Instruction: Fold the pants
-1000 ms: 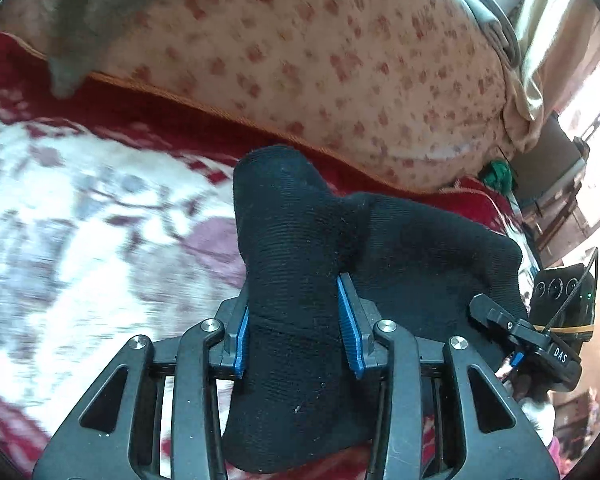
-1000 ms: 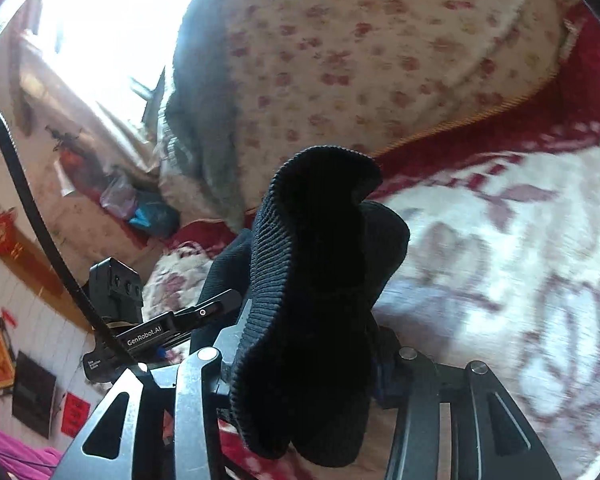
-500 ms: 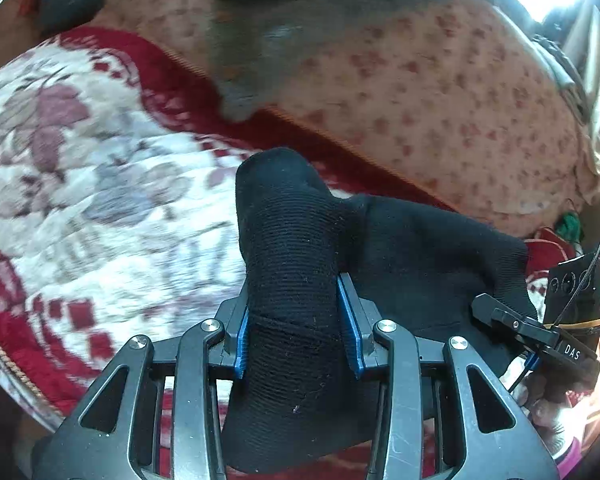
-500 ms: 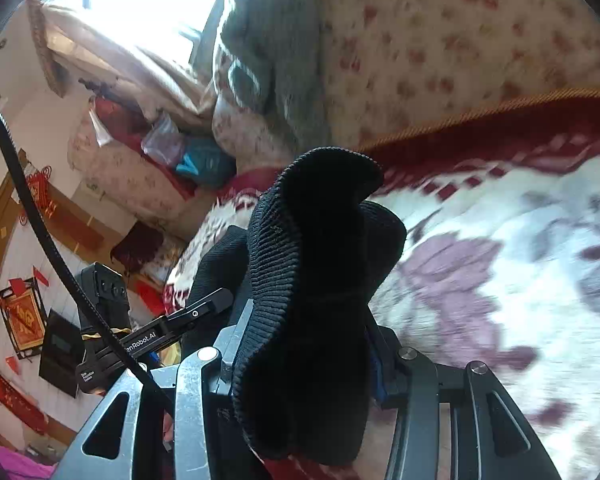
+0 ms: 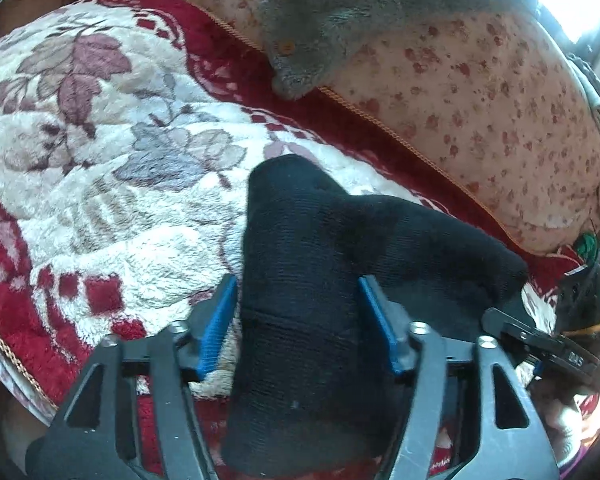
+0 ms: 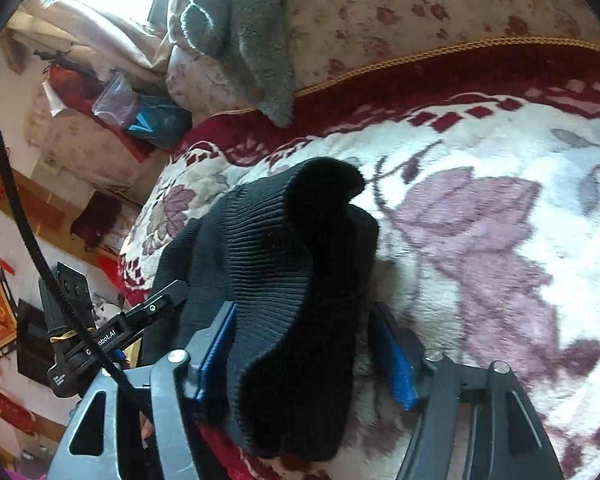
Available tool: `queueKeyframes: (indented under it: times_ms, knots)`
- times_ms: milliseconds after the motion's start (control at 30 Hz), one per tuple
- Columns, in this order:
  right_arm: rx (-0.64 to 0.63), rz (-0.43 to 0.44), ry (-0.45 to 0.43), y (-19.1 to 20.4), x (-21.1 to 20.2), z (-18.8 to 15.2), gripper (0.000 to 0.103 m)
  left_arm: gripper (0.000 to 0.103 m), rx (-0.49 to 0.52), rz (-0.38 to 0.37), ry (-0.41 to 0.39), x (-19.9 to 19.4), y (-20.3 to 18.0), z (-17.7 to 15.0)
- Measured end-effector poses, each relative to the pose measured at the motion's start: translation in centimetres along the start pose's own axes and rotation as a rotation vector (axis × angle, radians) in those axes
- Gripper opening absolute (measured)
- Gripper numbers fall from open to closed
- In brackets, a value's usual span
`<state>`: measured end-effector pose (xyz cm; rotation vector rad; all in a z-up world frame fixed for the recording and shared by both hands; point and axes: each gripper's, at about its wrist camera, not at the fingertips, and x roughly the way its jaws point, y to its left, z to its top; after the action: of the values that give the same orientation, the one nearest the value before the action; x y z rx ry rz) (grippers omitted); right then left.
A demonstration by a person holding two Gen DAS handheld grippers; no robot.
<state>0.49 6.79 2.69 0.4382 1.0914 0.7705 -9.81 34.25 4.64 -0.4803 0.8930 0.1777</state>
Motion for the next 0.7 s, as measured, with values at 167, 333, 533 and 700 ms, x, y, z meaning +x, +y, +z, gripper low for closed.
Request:
queueKeyframes:
  times_ms: [167, 333, 533, 700]
  knots:
    - [-0.049, -0.072, -0.023, 0.9, -2.0, -0.4, 0.064, 0.070, -0.013, 0.018, 0.004, -0.8, 0.3, 0.0]
    - [-0.129, -0.130, -0.091, 3.0, -4.8, -0.6, 0.064, 0.070, 0.020, 0.082, -0.056, -2.7, -0.6, -0.1]
    - [-0.250, -0.193, -0.145, 6.2, -6.4, -1.2, 0.064, 0.070, 0.069, 0.122, -0.127, -4.7, -2.4, -0.6]
    - [-0.290, -0.205, -0.160, 7.7, -6.4, -2.0, 0.064, 0.070, 0.099, 0.159, -0.175, -5.9, -3.5, -1.2]
